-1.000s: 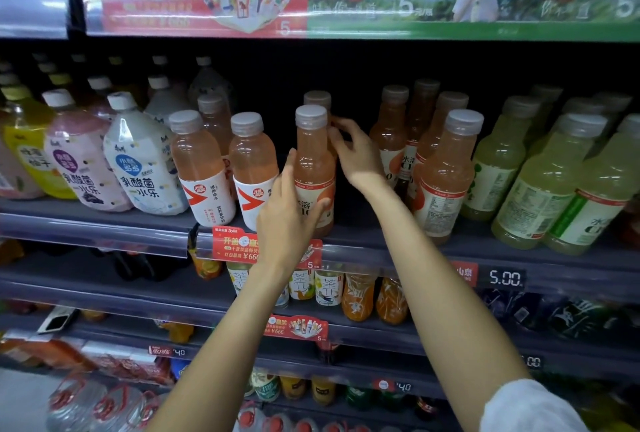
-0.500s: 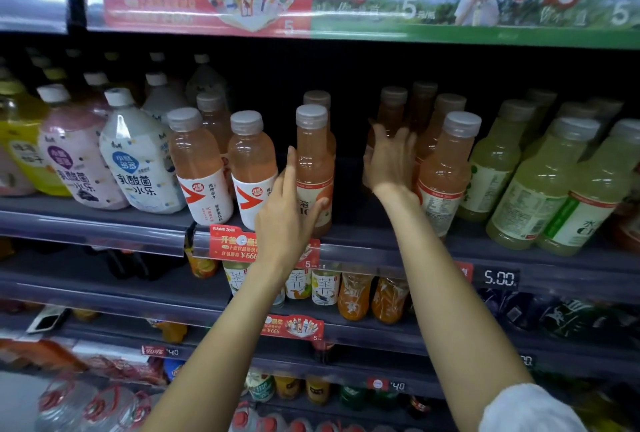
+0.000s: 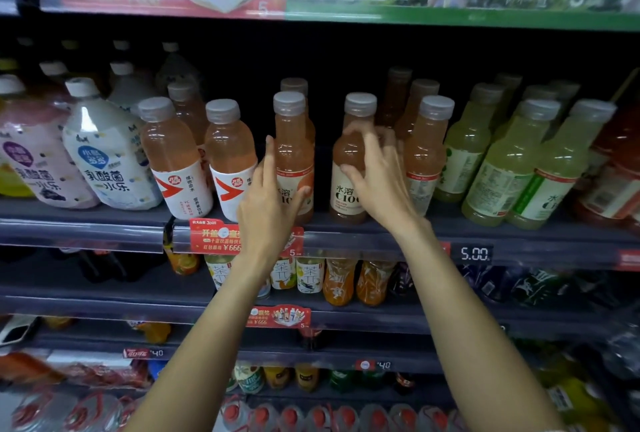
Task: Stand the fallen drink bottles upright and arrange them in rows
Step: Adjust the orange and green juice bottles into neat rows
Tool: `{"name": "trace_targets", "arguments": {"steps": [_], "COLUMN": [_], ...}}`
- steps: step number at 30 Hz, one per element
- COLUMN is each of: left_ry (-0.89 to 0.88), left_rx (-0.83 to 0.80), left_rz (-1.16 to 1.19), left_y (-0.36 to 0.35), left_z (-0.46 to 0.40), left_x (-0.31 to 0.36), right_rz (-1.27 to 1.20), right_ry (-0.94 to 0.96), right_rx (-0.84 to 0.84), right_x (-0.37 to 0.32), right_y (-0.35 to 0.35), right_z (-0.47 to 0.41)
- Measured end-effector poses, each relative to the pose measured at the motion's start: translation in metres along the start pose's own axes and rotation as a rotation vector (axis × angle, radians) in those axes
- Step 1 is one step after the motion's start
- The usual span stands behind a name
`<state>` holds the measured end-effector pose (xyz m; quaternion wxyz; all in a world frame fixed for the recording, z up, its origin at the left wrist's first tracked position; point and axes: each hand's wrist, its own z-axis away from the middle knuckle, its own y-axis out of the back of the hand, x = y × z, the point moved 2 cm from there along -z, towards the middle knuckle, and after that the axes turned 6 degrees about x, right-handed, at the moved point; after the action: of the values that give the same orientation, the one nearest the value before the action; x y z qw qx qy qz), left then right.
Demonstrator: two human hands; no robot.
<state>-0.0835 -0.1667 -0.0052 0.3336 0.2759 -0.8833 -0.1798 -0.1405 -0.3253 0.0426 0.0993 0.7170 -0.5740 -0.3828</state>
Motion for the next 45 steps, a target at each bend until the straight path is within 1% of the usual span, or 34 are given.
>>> {"name": "trace_targets", "arguments": {"steps": [2, 4, 7, 9, 11, 13, 15, 19, 20, 21, 23, 25, 26, 27, 28, 29, 31, 33, 35, 38, 39, 40, 41, 43, 44, 45], "left_ry": [-0.004, -0.024, -0.084, -0.140, -0.168, -0.150, -0.153, -0.157, -0.153, -0.156, -0.172, -0.192, -0.209, -0.222, -0.226, -0.226, -0.222, -0.202, -0.163, -0.103, -0.090, -0.083, -0.079, -0.068, -0.066, -0.070], "left_rx": [0.015, 0.049, 0.132, 0.135, 0.078, -0.015, -0.092, -0.149, -0.155, -0.160, -0.155, -0.145, -0.135, -0.127, -0.122, -0.119, -0.113, -0.099, -0.069, -0.012, 0.007, 0.018, 0.027, 0.047, 0.050, 0.054], "left_rz": [0.046, 0.087, 0.139, 0.201, 0.253, 0.284, 0.282, 0.247, 0.253, 0.259, 0.254, 0.219, 0.203, 0.194, 0.189, 0.181, 0.170, 0.167, 0.160, 0.137, 0.125, 0.119, 0.118, 0.116, 0.116, 0.111], "left_y": [0.002, 0.006, 0.016, 0.018, 0.016, 0.010, 0.001, -0.014, -0.016, -0.018, -0.021, -0.024, -0.026, -0.027, -0.027, -0.028, -0.028, -0.028, -0.031, -0.038, -0.040, -0.042, -0.043, -0.046, -0.046, -0.047], "left_z": [0.004, 0.014, 0.024, 0.022, 0.016, 0.010, 0.006, -0.006, -0.010, -0.012, -0.014, -0.014, -0.013, -0.013, -0.012, -0.011, -0.011, -0.011, -0.011, -0.011, -0.011, -0.011, -0.010, -0.008, -0.008, -0.008], "left_x": [0.002, 0.008, 0.019, 0.027, 0.037, 0.046, 0.053, 0.061, 0.062, 0.064, 0.065, 0.066, 0.065, 0.065, 0.065, 0.065, 0.066, 0.069, 0.072, 0.075, 0.076, 0.077, 0.078, 0.078, 0.077, 0.076], "right_rz": [-0.101, -0.209, -0.271, -0.325, -0.392, -0.404, -0.401, -0.358, -0.321, -0.270, -0.189, -0.150, -0.133, -0.131, -0.162, -0.235, -0.388, -0.417, -0.353, -0.120, -0.080, -0.097, -0.195, -0.507, -0.624, -0.672], "right_ry": [-0.031, -0.105, -0.152, -0.166, -0.200, -0.196, -0.186, -0.156, -0.135, -0.118, -0.126, -0.218, -0.281, -0.347, -0.405, -0.441, -0.443, -0.401, -0.374, -0.321, -0.300, -0.287, -0.289, -0.337, -0.352, -0.351], "right_rx": [-0.023, -0.030, -0.036, -0.061, -0.066, -0.036, -0.044, -0.152, -0.149, -0.105, 0.086, 0.268, 0.298, 0.270, 0.207, 0.146, 0.065, -0.001, -0.052, -0.119, -0.138, -0.172, -0.222, -0.327, -0.331, -0.298], "right_x": [0.000, 0.001, 0.002, 0.002, 0.003, 0.005, 0.005, 0.010, 0.012, 0.015, 0.024, 0.041, 0.051, 0.060, 0.065, 0.068, 0.068, 0.068, 0.071, 0.072, 0.073, 0.074, 0.074, 0.079, 0.082, 0.087], "right_y": [0.007, 0.011, 0.016, 0.016, 0.016, 0.015, 0.016, 0.030, 0.038, 0.047, 0.064, 0.072, 0.073, 0.071, 0.069, 0.066, 0.063, 0.063, 0.065, 0.066, 0.067, 0.068, 0.069, 0.071, 0.071, 0.070], "right_z": [0.004, 0.006, 0.004, 0.002, 0.003, 0.005, 0.006, 0.006, 0.007, 0.009, 0.015, 0.020, 0.019, 0.017, 0.014, 0.010, 0.002, -0.004, -0.013, -0.019, -0.022, -0.023, -0.024, -0.026, -0.026, -0.028]}}
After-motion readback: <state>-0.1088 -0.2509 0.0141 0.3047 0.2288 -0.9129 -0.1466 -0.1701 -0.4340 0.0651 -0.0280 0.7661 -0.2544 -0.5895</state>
